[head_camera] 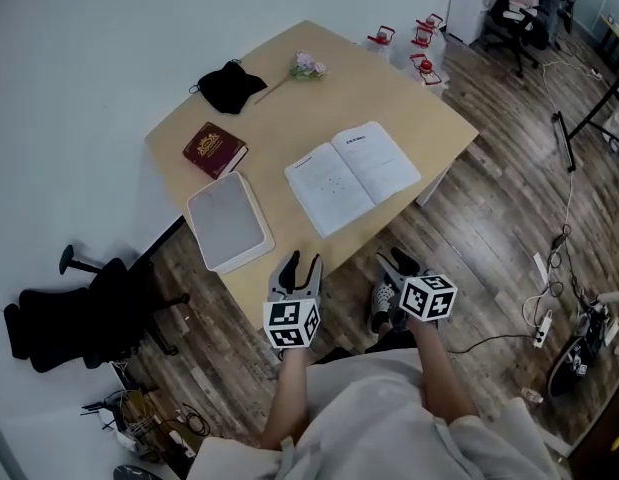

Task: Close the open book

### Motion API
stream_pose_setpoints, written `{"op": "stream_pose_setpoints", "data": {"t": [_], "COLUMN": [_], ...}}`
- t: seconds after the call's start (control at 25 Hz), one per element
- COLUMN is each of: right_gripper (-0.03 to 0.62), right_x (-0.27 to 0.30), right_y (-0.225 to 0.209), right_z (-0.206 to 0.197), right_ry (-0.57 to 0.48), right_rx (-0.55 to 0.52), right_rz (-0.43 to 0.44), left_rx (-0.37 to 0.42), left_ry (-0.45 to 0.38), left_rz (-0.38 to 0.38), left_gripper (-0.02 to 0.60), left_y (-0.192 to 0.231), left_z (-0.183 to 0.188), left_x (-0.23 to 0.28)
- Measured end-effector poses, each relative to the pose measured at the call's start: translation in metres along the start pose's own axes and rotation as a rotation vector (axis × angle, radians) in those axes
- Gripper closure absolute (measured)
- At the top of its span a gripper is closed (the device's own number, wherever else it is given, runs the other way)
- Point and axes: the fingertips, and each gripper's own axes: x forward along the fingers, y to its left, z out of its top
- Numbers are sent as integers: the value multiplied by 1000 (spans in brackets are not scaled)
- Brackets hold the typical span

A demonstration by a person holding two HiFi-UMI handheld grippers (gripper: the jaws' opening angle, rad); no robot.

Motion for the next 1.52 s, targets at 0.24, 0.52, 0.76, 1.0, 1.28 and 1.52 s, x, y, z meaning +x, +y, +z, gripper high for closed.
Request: {"op": "stream_pose_setpoints", "data": {"t": [0.24, 0.52, 0.76, 1.0, 1.28, 1.52], "right_gripper": [367, 367, 342, 330, 290, 283], "right_x": [32, 69, 103, 123, 135, 155], "right_y": [-36, -71, -86, -102, -111, -112], "right_z": [31, 48, 42, 25, 14, 15], "right_ry": [45, 87, 143, 149, 114, 120], "right_rx": [72, 233, 555, 818, 961, 949], "right_rz": [36, 128, 219, 220, 195, 176], "left_rx": [-2, -7, -38, -37, -64, -7], "left_ry": [32, 61, 68, 95, 106, 85], "left_rz": [39, 87, 137, 161, 197, 197], "left_gripper": [396, 396, 396, 396, 396, 396], "left_y": [-2, -2, -2, -12, -3, 9], "left_z": [13, 18, 15, -2, -18, -4], "left_x": [50, 95, 121, 122, 111, 115]}}
